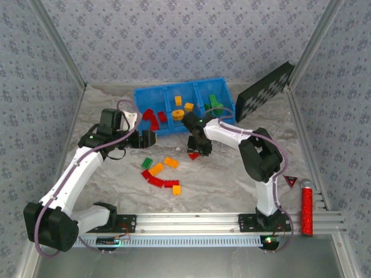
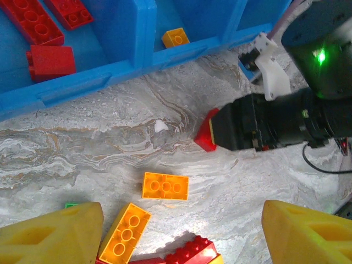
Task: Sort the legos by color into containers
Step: Move the lego to the center of the table, then pick up the lego from the center of the table.
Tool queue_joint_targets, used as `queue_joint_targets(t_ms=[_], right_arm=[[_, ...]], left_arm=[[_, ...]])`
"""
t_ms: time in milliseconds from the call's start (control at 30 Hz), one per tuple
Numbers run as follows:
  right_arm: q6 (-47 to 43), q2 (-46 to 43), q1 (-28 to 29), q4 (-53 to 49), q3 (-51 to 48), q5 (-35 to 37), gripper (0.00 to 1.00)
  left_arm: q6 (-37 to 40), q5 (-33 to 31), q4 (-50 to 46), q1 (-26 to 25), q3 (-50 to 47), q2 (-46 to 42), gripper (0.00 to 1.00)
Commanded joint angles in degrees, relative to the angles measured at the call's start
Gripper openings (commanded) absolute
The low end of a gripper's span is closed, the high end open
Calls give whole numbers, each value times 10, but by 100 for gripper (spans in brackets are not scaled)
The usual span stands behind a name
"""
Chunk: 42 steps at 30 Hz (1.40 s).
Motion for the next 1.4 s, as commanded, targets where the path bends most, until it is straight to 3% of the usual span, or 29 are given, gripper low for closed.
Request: queue_joint_targets(t_ms=[0, 200, 433, 933, 1067, 1200, 1367], right_arm=[[-19, -34, 12, -71, -12, 28, 50], [-25, -39, 10, -85, 14, 22, 59], [3, -23, -5, -14, 0, -21, 73], [59, 30, -6, -30, -8, -43, 75], [59, 46, -4, -18, -22, -47, 67], [45, 60, 1, -15, -18, -35, 43], [-17, 77, 9, -39, 25, 6, 26]], left_arm=[[12, 0, -6, -2, 21, -3, 76], [12, 5, -7, -2, 25, 2, 76], [15, 3, -13, -2, 28, 2, 76], [23, -1, -14, -2, 27, 5, 76], [20, 0, -10, -2, 24, 7, 76], [22, -3, -11, -2, 25, 5, 76], [20, -3, -8, -2, 20, 3, 76]])
